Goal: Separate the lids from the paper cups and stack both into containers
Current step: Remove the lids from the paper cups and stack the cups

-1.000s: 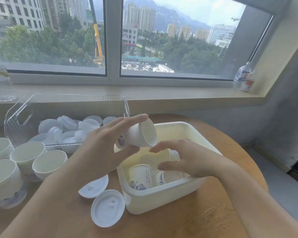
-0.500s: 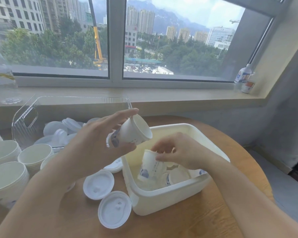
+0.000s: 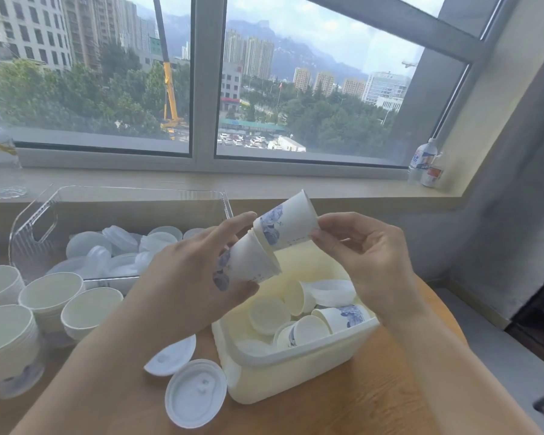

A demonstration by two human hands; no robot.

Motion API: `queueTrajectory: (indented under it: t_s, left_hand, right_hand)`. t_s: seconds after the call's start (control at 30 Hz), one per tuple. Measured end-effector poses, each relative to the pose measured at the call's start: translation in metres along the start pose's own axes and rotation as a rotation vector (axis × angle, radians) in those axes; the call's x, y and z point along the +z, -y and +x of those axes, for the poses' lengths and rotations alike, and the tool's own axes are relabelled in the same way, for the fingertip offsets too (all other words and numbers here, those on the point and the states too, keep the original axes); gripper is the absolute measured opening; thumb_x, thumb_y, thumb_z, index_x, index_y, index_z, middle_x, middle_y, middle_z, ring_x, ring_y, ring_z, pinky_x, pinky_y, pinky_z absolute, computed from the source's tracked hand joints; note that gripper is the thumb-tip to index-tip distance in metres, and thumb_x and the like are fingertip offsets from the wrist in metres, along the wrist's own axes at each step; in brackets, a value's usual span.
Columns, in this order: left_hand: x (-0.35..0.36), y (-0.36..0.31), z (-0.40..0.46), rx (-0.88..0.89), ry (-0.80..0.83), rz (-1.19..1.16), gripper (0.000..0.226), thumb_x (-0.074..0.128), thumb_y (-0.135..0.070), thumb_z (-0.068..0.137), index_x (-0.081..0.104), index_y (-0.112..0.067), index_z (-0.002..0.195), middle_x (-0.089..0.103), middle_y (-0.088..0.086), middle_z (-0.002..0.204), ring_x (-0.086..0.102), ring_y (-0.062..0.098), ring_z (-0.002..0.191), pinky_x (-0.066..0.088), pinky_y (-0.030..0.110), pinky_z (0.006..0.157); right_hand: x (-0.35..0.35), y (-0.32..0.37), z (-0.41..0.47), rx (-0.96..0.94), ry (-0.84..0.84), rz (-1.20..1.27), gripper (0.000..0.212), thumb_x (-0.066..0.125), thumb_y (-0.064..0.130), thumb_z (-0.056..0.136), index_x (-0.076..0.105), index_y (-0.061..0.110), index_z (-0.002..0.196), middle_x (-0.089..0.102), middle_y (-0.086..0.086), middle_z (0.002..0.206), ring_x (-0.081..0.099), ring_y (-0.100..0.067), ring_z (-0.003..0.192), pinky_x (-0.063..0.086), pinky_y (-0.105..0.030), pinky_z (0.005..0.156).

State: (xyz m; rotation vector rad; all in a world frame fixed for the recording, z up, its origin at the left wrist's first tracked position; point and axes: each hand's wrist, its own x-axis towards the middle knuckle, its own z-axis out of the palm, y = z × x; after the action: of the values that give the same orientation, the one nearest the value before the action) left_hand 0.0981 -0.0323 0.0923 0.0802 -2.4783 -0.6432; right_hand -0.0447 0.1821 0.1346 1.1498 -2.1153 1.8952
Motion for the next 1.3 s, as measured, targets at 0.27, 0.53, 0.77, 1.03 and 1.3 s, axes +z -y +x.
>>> queueTrajectory:
  t_s: [0.27,0.53,0.77,1.03,1.3]
  left_hand:
    - [0.006,-0.002,0.001,-0.018,0.008,-0.089,0.088,0.071,-0.068,0.077,0.028,-0.057,0.153,0.062,-0.029,0.123,0.061,0.001,0.111,0.057,0.039,0.093]
    - [0.009,-0.012,0.0,0.04,0.037,-0.07,0.09,0.076,-0.049,0.089,0.016,-0.073,0.151,0.062,-0.018,0.12,0.063,0.011,0.104,0.055,0.041,0.091]
    - [0.017,-0.011,0.0,0.087,0.085,-0.059,0.087,0.075,-0.041,0.093,0.018,-0.071,0.152,0.046,-0.036,0.105,0.053,-0.002,0.094,0.039,0.011,0.08]
    - [0.021,-0.006,0.001,0.066,0.07,-0.058,0.079,0.076,-0.041,0.091,0.028,-0.072,0.145,0.052,-0.028,0.116,0.062,0.002,0.096,0.051,0.027,0.085]
    - [0.023,-0.001,0.0,0.023,-0.004,-0.065,0.067,0.082,-0.034,0.086,0.041,-0.062,0.131,0.05,-0.036,0.123,0.067,0.011,0.09,0.056,0.036,0.087]
  right_hand:
    - [-0.009,0.0,-0.009,-0.007,0.069,0.003,0.01,0.082,0.025,0.081,0.083,0.024,0.091,0.081,-0.001,0.092,0.074,-0.028,0.087,0.06,-0.046,0.087]
    - [-0.016,-0.008,-0.017,0.04,0.219,-0.05,0.018,0.076,0.012,0.092,0.082,0.014,0.108,0.081,0.0,0.107,0.075,-0.023,0.106,0.057,-0.053,0.099]
    - [-0.029,-0.012,-0.02,0.065,0.302,-0.128,0.02,0.075,0.008,0.092,0.083,0.018,0.107,0.082,0.004,0.102,0.075,-0.019,0.104,0.056,-0.051,0.098]
    - [-0.033,-0.025,-0.011,0.11,0.277,-0.334,0.015,0.078,0.018,0.093,0.084,0.03,0.1,0.079,0.014,0.094,0.068,-0.009,0.08,0.055,-0.024,0.079]
    - [-0.025,-0.045,-0.005,0.246,0.644,-0.761,0.006,0.078,0.037,0.093,0.082,0.038,0.097,0.069,0.029,0.08,0.056,0.004,0.077,0.043,-0.01,0.068]
